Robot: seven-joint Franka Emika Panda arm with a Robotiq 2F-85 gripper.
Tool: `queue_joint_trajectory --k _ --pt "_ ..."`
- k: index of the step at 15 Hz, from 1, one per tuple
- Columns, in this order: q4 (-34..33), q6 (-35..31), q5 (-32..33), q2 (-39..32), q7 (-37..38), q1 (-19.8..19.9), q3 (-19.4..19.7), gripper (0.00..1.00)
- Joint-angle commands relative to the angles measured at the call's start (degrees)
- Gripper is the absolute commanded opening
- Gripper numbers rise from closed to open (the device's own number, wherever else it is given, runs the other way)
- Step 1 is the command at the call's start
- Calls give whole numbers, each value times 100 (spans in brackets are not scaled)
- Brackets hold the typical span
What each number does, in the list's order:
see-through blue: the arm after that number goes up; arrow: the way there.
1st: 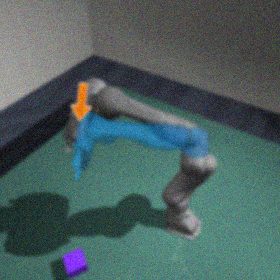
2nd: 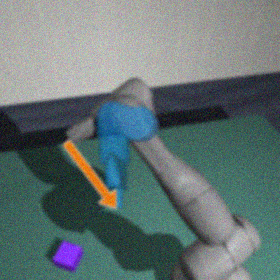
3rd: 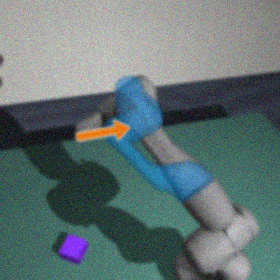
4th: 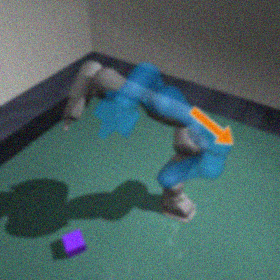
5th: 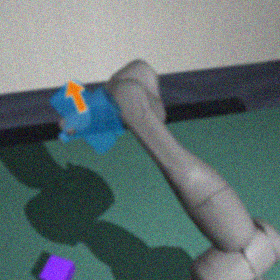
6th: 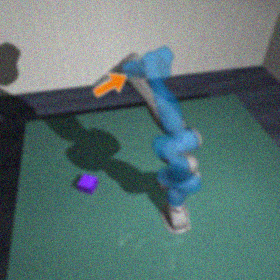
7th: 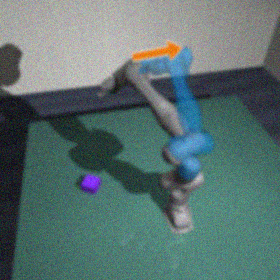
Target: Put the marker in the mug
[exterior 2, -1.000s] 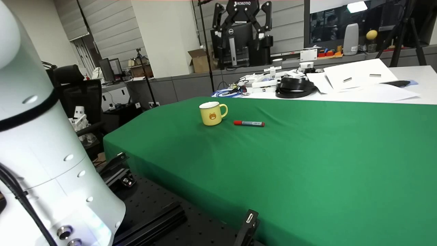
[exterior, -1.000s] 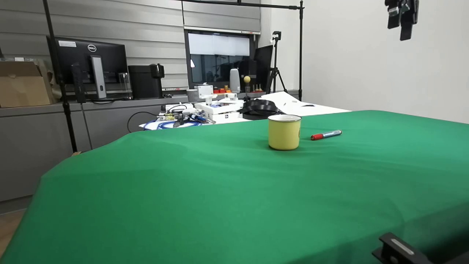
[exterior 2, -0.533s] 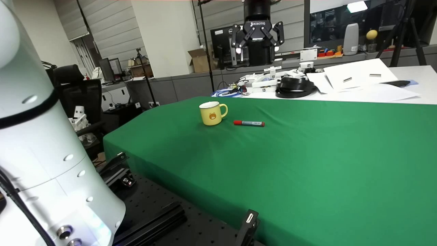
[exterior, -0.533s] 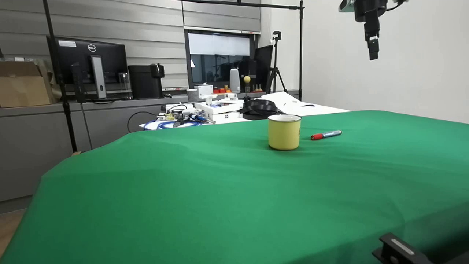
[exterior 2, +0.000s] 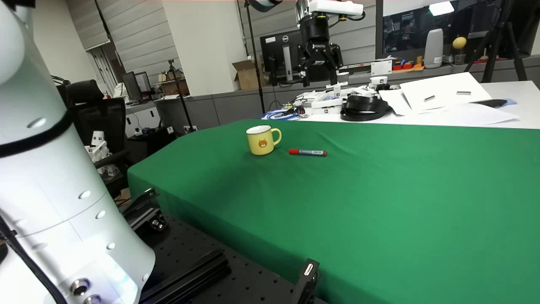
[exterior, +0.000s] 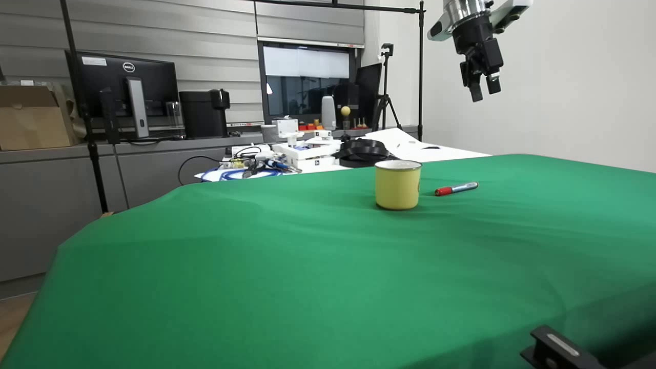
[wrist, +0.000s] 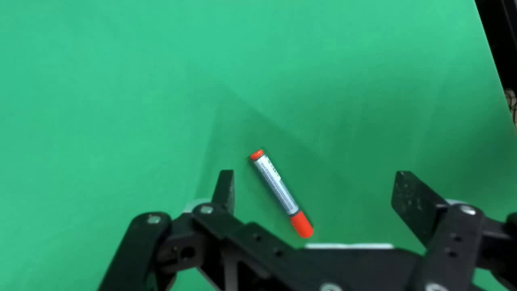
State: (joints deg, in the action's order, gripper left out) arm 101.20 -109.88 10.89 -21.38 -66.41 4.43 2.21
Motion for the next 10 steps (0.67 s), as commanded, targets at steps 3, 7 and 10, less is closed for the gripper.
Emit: queue_joint_trajectory --k 3,7,10 --pt "-87 70 440 -70 -1396 11 -286 100" --pt "-49 91 381 -92 -1706 -30 -325 100" --pt "-49 118 385 -94 -1870 -46 -344 100"
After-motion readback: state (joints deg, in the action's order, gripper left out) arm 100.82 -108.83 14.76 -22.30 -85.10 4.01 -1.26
